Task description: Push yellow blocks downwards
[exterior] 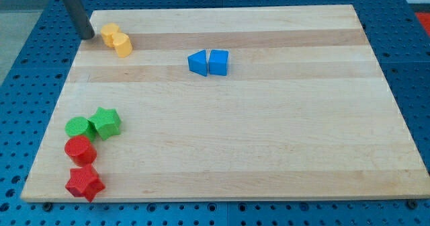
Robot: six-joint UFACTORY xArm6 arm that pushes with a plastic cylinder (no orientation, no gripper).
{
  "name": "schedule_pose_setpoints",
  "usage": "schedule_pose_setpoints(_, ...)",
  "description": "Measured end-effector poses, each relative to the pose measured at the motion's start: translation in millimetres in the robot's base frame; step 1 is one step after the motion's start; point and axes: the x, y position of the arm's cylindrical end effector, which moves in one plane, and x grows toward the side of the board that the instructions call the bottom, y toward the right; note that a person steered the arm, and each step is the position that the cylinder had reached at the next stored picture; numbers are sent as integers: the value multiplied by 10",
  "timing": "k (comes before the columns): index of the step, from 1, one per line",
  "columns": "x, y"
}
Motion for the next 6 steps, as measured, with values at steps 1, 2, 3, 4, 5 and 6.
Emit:
schedule_pose_setpoints(1, -289, 279)
schedule_pose_setpoints(2, -281, 336)
schedule_pose_setpoints(3, -72, 653)
schedule_pose_setpoints(4, 368, 900)
schedule_pose_setpoints(5, 535, 1017)
schedule_pose_setpoints(6, 523, 1132)
